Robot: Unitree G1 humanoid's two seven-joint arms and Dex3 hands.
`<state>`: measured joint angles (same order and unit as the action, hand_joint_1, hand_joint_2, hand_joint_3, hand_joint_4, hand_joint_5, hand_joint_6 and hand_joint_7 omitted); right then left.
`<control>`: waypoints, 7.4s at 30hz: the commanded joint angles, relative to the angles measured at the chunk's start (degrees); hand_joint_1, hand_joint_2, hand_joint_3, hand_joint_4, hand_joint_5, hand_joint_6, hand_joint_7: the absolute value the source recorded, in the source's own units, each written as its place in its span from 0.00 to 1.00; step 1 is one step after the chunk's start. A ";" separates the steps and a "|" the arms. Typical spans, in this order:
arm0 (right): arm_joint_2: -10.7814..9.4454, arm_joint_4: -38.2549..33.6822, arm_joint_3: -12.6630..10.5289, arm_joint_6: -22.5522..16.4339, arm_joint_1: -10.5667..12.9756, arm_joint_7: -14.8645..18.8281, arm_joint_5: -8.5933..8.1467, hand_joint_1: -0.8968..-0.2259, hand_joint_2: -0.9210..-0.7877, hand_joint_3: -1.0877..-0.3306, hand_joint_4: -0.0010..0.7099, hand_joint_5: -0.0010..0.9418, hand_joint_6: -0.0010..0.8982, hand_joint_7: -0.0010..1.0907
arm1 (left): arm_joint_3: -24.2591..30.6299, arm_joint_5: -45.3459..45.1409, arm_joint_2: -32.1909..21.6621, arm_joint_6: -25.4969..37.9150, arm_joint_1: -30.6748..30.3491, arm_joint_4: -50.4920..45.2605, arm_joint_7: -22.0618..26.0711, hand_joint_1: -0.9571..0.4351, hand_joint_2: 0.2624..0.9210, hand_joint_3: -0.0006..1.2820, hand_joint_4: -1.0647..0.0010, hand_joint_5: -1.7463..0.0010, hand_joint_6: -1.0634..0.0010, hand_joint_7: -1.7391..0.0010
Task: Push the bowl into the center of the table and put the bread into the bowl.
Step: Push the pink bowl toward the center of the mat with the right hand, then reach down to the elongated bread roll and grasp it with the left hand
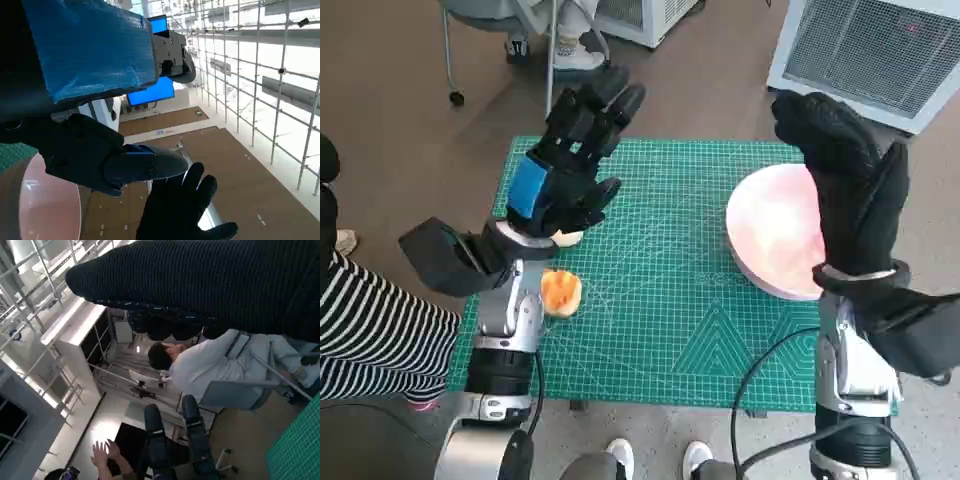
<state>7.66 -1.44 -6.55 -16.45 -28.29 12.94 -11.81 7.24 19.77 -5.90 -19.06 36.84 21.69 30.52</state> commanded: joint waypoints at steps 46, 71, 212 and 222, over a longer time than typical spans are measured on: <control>5.30 -4.77 -8.58 -3.53 4.23 0.65 -2.63 0.31 0.00 0.48 0.27 0.00 0.13 0.33 | 0.50 -0.18 -0.69 -0.78 0.43 0.09 0.70 0.25 1.00 0.30 0.96 0.88 1.00 0.68; 10.74 -34.23 -17.08 -8.87 1.46 -8.37 0.21 0.42 0.00 0.26 0.18 0.02 0.03 0.34 | 0.82 -0.45 -0.37 -2.20 0.79 2.22 0.72 0.26 1.00 0.32 0.95 0.89 1.00 0.69; 0.54 -5.05 0.50 -4.01 -0.10 5.71 -0.84 0.25 0.00 0.57 0.27 0.01 0.23 0.26 | -1.66 1.10 -1.05 2.62 1.40 -7.11 0.90 0.26 1.00 0.26 0.88 0.98 1.00 0.69; 0.74 -6.01 1.18 -4.60 -0.48 5.58 -0.01 0.25 0.00 0.56 0.27 0.01 0.23 0.28 | -1.59 0.30 -1.28 0.97 1.49 -7.01 1.20 0.25 1.00 0.26 0.88 0.98 1.00 0.67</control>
<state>8.04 -6.60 -5.72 -21.42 -29.92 18.68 -12.86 5.51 20.44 -6.73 -17.10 37.53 15.22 31.53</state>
